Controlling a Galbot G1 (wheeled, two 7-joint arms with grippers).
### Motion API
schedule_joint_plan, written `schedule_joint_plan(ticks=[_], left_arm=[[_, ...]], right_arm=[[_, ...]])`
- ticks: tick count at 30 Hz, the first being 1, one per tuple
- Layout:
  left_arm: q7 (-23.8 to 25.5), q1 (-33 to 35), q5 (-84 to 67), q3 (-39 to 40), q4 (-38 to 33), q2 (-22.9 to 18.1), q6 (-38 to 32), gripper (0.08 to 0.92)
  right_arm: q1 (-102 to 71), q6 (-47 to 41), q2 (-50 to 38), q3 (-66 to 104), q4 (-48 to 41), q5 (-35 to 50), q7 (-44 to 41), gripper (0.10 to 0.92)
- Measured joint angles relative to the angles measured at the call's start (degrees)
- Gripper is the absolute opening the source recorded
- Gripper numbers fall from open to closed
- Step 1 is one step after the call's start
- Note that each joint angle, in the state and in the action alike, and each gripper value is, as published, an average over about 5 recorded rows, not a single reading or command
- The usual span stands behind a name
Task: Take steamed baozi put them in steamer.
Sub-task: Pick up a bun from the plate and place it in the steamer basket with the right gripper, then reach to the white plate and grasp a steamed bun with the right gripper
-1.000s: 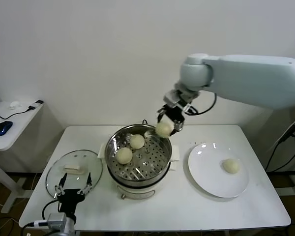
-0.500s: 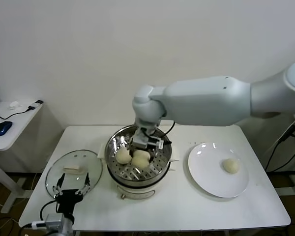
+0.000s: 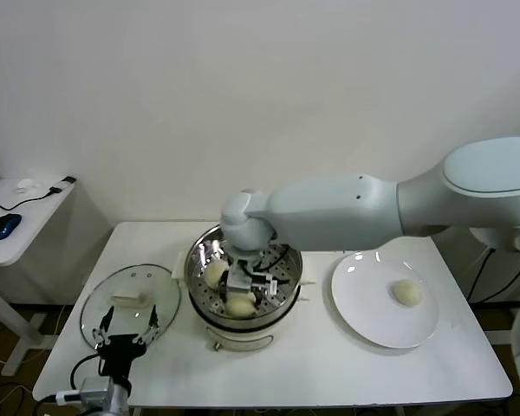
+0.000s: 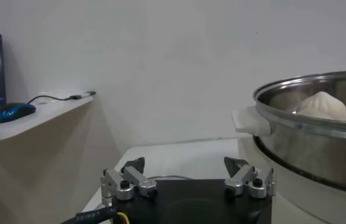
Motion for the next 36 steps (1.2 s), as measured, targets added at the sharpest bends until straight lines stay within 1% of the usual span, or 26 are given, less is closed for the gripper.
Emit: schedule_joint_plan(ticks=[2, 4, 10, 16, 21, 25, 30, 36], left_arm=[[0.00, 0.06, 0.02, 0.05, -0.10, -0.03, 0.00, 0.823], [0.00, 0.11, 0.03, 0.06, -0.21, -0.05, -0.01, 0.823], [0.00, 0.13, 0.05, 0.05, -0.32, -0.07, -0.03, 0.823], [0.02, -0.05, 0.18, 0.39, -0.34, -0.23, -0.05, 0.823], [0.06, -0.34, 0.08, 0.29, -0.37, -0.17, -0.02, 0.823], [0.07, -0.44, 0.00, 0.28, -0.40, -0.04, -0.02, 0.823], [0.15, -0.42, 0.04, 0.28, -0.70, -0.12, 0.06, 0.823], [0.19, 0.11, 0.00, -0.05, -1.11, -0.23, 0.20, 0.823]], right_arm=[[-0.11, 0.19, -0.05, 0.21, -0.02, -0.25, 0.35, 0.801], [0.04, 0.53, -0.19, 0.47, -0.01, -0.28, 0.43, 0.817], [3.04, 2.27, -1.66, 0.73, -0.47, 1.76, -1.44, 0.823], [8.58, 3.68, -5.50, -0.67, -2.19, 7.09, -4.98, 0.823], [13.61, 2.79, -11.56, -3.65, -4.78, 12.29, -7.51, 0.823], [16.09, 0.35, -17.93, -6.90, -7.39, 14.53, -8.31, 0.823], [15.76, -3.06, -26.39, -9.05, -10.54, 15.33, -8.94, 0.823], [9.38, -7.00, -34.59, -6.75, -15.05, 14.37, -9.01, 0.823]])
